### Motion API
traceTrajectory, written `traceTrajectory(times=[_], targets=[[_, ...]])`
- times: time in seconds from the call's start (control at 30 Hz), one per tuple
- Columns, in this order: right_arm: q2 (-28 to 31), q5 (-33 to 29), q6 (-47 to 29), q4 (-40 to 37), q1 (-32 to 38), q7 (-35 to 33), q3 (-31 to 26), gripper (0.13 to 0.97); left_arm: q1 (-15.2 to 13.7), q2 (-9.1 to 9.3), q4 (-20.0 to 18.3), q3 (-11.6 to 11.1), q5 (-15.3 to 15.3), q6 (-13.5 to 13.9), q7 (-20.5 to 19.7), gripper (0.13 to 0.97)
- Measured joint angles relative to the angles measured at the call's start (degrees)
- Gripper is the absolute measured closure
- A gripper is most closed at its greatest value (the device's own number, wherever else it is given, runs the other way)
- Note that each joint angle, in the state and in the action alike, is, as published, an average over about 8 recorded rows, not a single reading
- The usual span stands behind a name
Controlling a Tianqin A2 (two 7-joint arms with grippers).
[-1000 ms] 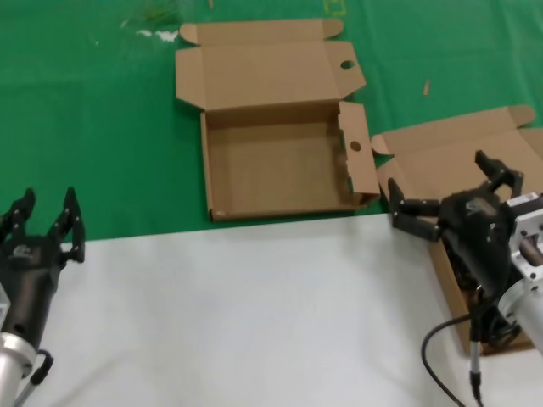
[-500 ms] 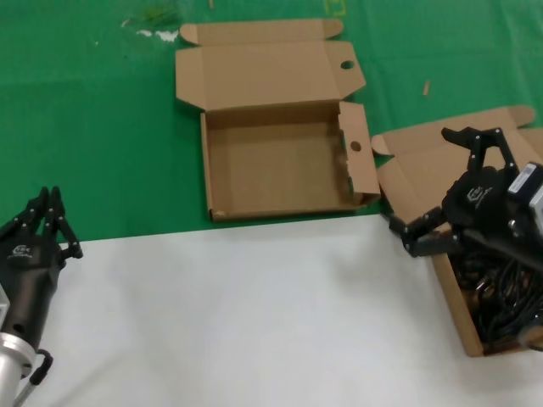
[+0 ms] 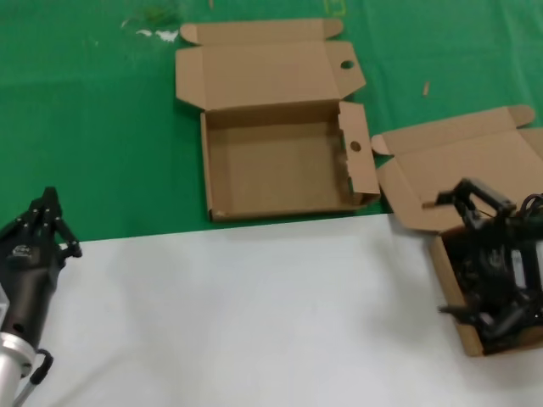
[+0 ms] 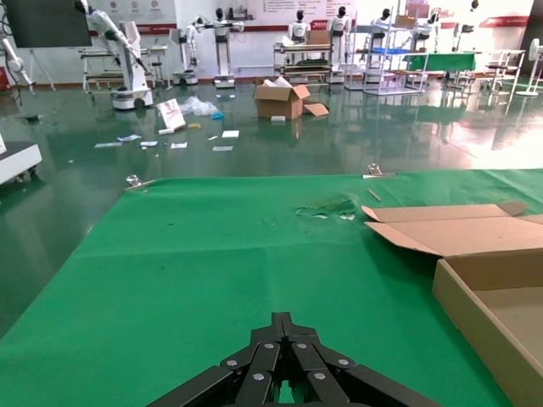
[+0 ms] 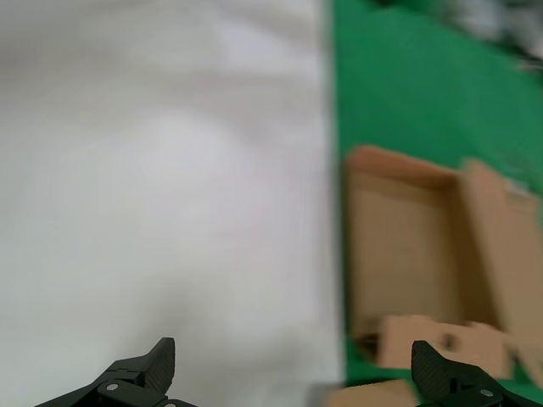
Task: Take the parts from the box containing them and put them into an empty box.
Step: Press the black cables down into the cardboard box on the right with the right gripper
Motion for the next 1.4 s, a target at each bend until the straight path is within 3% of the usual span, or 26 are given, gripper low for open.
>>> traceTrajectory(times=[0.33, 0.63, 1.0, 1.4], targets=[[0.0, -3.77, -21.11, -6.5, 13.33, -16.98, -6.48, 0.129, 0.0, 0.0, 0.0, 0.0, 0.0, 0.0, 0.0, 0.957], [-3.09, -11.24, -32.72, -13.64, 23.94, -28.43, -11.67, 0.131, 0.0, 0.0, 0.0, 0.0, 0.0, 0.0, 0.0, 0.957], [-9.63, -20.89, -34.27, -25.39, 32.58, -40.18, -17.39, 0.184, 0.0, 0.0, 0.0, 0.0, 0.0, 0.0, 0.0, 0.957], [-14.52, -24.89, -31.81, -33.99, 36.18, -44.36, -19.91, 0.315, 0.0, 0.0, 0.0, 0.0, 0.0, 0.0, 0.0, 0.957]])
